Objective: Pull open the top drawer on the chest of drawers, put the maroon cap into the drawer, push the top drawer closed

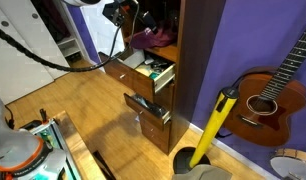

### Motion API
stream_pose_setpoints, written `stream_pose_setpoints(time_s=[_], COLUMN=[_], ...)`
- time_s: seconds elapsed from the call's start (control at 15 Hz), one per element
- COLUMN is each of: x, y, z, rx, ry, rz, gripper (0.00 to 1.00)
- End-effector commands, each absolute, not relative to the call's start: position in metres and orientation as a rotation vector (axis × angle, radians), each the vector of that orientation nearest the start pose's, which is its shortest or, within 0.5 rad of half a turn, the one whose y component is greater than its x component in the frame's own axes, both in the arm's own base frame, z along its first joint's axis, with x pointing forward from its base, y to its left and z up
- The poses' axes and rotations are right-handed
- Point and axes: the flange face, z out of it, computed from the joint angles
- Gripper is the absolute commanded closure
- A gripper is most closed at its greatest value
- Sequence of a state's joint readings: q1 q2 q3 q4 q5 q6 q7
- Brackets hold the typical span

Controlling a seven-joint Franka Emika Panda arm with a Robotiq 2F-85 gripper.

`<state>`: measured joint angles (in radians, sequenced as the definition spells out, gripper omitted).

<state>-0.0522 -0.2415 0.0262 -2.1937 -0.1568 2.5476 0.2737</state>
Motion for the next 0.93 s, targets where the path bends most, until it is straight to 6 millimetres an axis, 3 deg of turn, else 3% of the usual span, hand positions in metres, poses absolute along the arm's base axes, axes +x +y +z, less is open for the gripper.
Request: stream_pose_setpoints(time_s=[0.0,0.4,0.47,0.53,0.6,0.67,0.87], x=[0.542,0.560,0.563,0.565,0.568,0.569,0.571], y=[-0.002,0.007,0.007,0.007,0.007,0.007,0.006], z=[0.547,0.529,0.525,0.523,0.520,0.518,0.515], rx=[-2.941,-2.897,-2.905,-2.912,-2.914,-2.919,-2.938], ry=[0.371,0.407,0.406,0.407,0.410,0.408,0.396], rz=[-0.973,-0.958,-0.945,-0.940,-0.936,-0.928,-0.909], gripper=[0.00,0.00,0.04,0.09,0.28,0.30,0.57])
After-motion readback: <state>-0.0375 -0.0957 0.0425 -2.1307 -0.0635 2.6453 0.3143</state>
